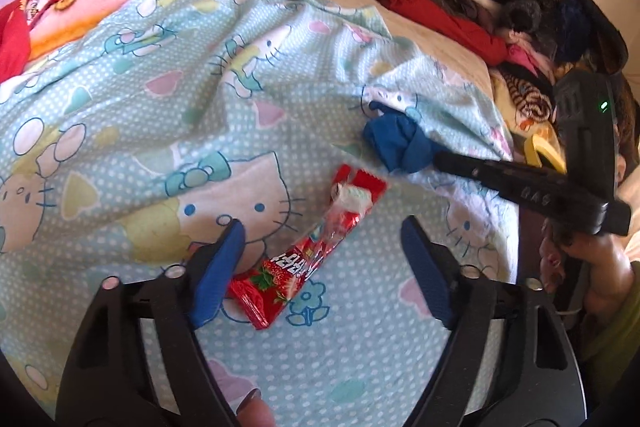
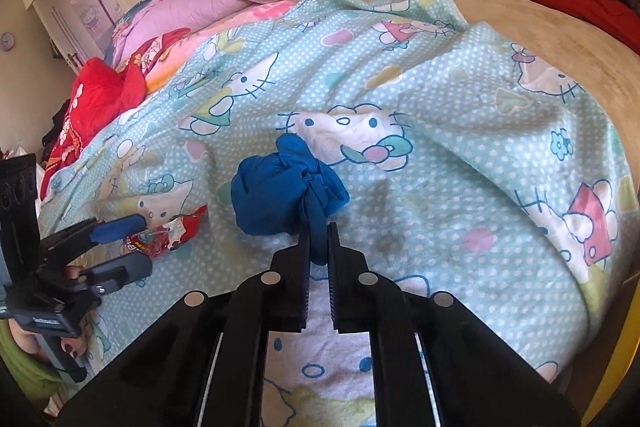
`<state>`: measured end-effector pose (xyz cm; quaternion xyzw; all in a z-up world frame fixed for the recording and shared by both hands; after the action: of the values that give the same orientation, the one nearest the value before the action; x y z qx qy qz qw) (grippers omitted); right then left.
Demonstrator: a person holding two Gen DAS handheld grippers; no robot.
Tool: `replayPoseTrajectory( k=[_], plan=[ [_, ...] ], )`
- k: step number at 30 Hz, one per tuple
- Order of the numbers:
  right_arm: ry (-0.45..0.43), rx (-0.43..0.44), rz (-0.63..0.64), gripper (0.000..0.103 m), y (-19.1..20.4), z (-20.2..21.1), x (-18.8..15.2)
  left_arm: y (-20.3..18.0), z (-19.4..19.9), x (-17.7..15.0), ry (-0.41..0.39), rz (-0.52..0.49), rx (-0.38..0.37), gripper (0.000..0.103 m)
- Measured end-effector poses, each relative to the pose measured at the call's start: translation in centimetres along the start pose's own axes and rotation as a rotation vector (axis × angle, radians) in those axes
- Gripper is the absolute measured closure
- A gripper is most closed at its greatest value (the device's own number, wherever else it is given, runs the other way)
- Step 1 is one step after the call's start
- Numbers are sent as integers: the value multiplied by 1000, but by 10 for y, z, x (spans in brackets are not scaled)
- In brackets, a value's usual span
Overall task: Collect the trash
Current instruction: 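Grasp the red candy wrapper with the left tool while the right tool grasps the blue cloth, then carry the red wrapper with the left tool while the right tool carries the blue cloth to the bin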
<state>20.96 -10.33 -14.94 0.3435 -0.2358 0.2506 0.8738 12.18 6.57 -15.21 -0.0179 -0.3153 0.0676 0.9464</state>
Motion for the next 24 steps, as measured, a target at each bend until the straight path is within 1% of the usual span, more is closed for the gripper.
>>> replayPoseTrajectory(
  k=[1, 2, 4, 6, 7, 12, 15, 20, 24],
  plan=[
    [-11, 3, 0, 96, 0, 4, 0, -2, -2, -1, 5, -9, 5, 42],
    [-19, 4, 1, 96, 0, 8, 0, -3, -3, -2, 7, -17, 13, 47],
    [-41, 7, 5, 97, 0, 17, 0, -7, -6, -4, 11, -44, 35, 63],
    [-62, 13, 7, 97, 1, 26, 0, -9, -7, -5, 13, -60, 53, 88],
    [-74, 16, 9, 97, 1, 32, 0, -10, -7, -4, 13, -66, 57, 93],
    [-128, 11, 20, 98, -1, 61, 3, -25, 0, 2, -10, -78, 41, 95],
    [-176, 11, 5, 98, -8, 83, 5, -43, 7, 10, -31, -81, 11, 95],
    [-250, -9, -38, 98, -25, 122, 6, -84, 20, 23, -75, -119, -44, 95],
    [-296, -55, -80, 98, -43, 153, 1, -116, 28, 28, -96, -160, -75, 95]
  ],
)
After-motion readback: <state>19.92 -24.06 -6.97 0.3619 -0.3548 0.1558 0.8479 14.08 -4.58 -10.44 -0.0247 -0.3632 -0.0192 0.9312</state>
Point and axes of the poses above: each gripper's, at about its wrist camera, not at the fingertips, and z roughly against the way its jaws point, y to its left, x to its top, the point moved 4 cm from there along -z, roughly the way its jaws point, and after that the axes turned 14 degrees about x, right-handed, at the moved point
